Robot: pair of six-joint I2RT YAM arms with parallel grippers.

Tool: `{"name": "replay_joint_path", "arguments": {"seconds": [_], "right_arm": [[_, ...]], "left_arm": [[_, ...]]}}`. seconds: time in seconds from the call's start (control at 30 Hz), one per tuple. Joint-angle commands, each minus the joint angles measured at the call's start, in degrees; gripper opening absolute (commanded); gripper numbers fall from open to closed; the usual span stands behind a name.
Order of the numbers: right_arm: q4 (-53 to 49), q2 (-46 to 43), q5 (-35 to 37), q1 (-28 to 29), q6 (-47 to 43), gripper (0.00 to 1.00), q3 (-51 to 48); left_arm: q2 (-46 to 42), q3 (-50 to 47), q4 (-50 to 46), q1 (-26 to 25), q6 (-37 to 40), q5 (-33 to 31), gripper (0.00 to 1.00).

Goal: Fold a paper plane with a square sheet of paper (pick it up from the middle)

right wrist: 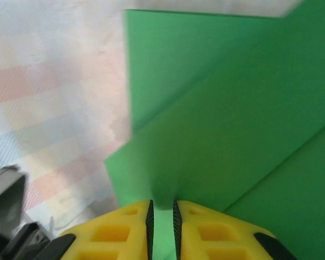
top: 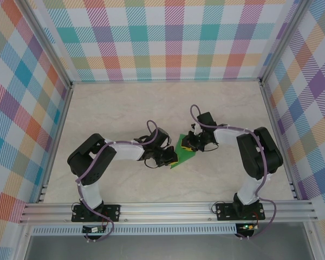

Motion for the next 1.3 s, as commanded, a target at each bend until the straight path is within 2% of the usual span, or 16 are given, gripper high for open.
{"name": "replay_joint_path", "arguments": {"seconds": [0.0,0.17,0.47,0.87,1.27], "right_arm": [[-0.6,-4.7,-4.4,-0.2,-0.2,0.23,0.0],[-0.5,-4.5,-6.3,0.2,0.1,0.24,0.1],[0.2,0.9,-6.1,2.3,0.3,0.2,1.5],[-2.3,2.0,3.4,2.3,0.9,0.16,-0.2],[-4.2,3.3,8.0,2.3,2.2,0.15,-1.3]], "left_arm": [[1.0,-0.3,0.2,-0.2,-0.3,2.4,0.06],[1.1,-0.7,-0.7,-0.3,0.3,2.3,0.05],[1.3,-0.8,-1.7,-0.3,1.0,0.7,0.05],[-0.6,0.0,-5.2,-0.2,2.7,-1.9,0.04],[-3.8,-1.1,-6.4,0.3,3.0,-3.4,0.04]]}}
